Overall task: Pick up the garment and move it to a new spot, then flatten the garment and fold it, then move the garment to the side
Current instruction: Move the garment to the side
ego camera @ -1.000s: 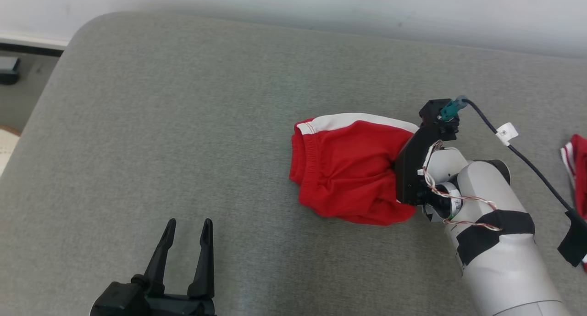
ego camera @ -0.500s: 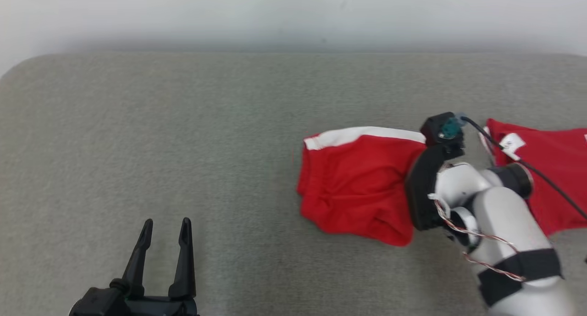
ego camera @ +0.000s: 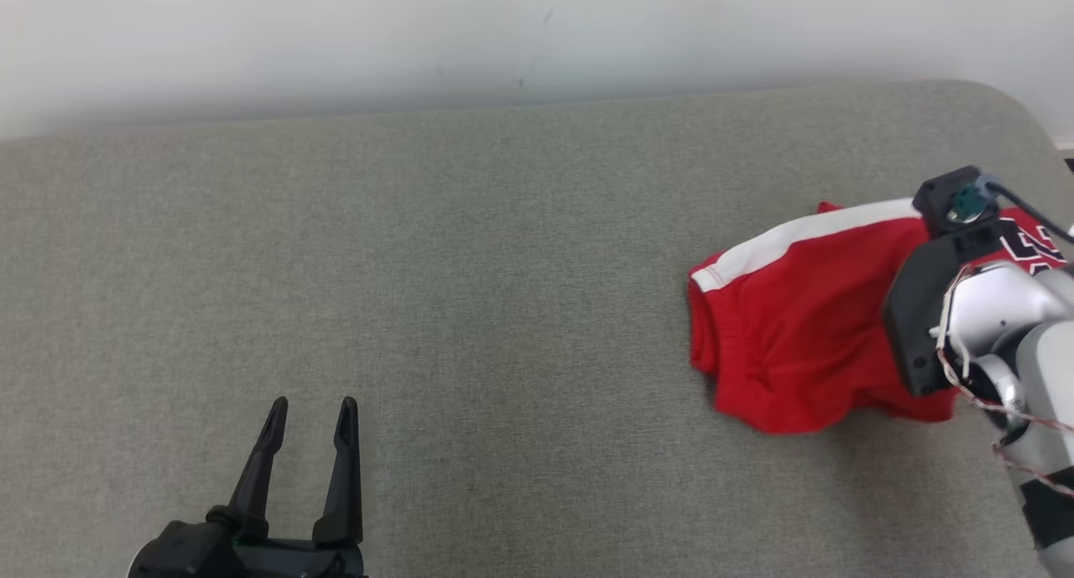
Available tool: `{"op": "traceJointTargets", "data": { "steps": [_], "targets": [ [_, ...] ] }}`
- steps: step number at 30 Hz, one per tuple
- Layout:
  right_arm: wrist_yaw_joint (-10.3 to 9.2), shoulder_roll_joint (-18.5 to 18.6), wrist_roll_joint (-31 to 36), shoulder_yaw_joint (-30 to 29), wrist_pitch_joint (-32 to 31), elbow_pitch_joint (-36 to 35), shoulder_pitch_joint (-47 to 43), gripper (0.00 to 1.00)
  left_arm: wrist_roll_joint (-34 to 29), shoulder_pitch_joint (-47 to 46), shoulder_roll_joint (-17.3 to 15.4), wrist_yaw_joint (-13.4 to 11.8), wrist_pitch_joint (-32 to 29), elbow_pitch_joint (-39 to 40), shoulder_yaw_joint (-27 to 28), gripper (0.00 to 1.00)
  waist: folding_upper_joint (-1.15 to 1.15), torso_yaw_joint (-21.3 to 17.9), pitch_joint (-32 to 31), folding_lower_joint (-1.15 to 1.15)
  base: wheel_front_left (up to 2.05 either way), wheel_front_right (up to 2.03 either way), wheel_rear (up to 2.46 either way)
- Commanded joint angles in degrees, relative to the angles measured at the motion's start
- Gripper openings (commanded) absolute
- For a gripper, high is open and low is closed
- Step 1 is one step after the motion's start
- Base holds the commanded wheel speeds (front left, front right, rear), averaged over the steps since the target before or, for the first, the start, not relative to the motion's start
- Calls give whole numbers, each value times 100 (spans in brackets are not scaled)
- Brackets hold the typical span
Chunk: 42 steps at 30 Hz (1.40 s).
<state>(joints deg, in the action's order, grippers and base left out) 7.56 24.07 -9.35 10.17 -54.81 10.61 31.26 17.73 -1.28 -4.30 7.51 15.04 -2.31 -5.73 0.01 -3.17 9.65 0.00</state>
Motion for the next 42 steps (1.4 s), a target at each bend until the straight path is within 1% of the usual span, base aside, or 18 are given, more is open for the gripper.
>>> {"op": "traceJointTargets", "data": {
  "steps": [1, 6, 9, 12, 16, 19, 21, 25, 33, 34, 35, 36, 42],
  "targets": [
    [-15, 70, 90, -8, 104, 70, 109, 0, 47, -31, -60, -9, 16, -12, -5, 100, -1, 86, 88, 0, 0, 0, 0],
    [-15, 390, 205, 177, 369, 491, 400, 0, 86, -98, -81, -9, 16, -35, -53, 100, -1, 262, 247, 0, 0, 0, 0],
    [-15, 735, 232, 395, 342, 658, 524, 0, 86, -100, -72, -8, 16, -34, -68, 100, -1, 363, 318, 0, 0, 0, 0],
    [-15, 1156, 288, 613, 325, 731, 618, 0, 110, -91, -70, -8, 16, -47, -69, 100, -1, 443, 356, 0, 0, 0, 0],
    [-15, 1545, 358, 707, 285, 803, 578, 0, 102, -30, -54, -8, 16, -19, -78, 100, -1, 498, 379, 0, 0, 0, 0],
    [-15, 1824, 429, 832, 342, 809, 520, 0, 122, -57, -69, -8, 16, -4, -100, 100, -1, 528, 423, 0, 0, 0, 0],
    [-15, 2013, 359, 875, 419, 913, 512, 0, 104, -95, -66, -9, 16, 7, -125, 100, -1, 556, 474, 0, 0, 0, 0],
    [-15, 2297, 436, 1013, 625, 1033, 538, 0, 65, -134, -67, -9, 16, 23, -168, 100, -1, 602, 587, 0, 0, 0, 0],
    [-15, 2600, 663, 1156, 1092, 1490, 616, 0, 43, -253, -93, -9, 16, 5, -239, 100, -1, 736, 779, 0, 0, 0, 0],
    [-15, 2621, 708, 1150, 1200, 1497, 640, 2, 42, -253, -95, -8, 16, 8, -239, 100, -1, 748, 800, 0, 0, 0, 0],
    [-15, 2627, 740, 1149, 1314, 1511, 638, 33, 38, -248, -95, -9, 16, 10, -236, 100, -1, 756, 813, 0, 0, 0, 0],
    [-15, 2627, 782, 1137, 1397, 1546, 627, 100, 37, -243, -98, -9, 16, 8, -232, 100, -1, 761, 823, 0, 0, 0, 0],
    [-15, 2420, 904, 1050, 1715, 1689, 645, 100, -60, -280, -91, -8, 16, 7, -180, 100, -1, 735, 808, 0, 0, 0, 0]
  ]
}}
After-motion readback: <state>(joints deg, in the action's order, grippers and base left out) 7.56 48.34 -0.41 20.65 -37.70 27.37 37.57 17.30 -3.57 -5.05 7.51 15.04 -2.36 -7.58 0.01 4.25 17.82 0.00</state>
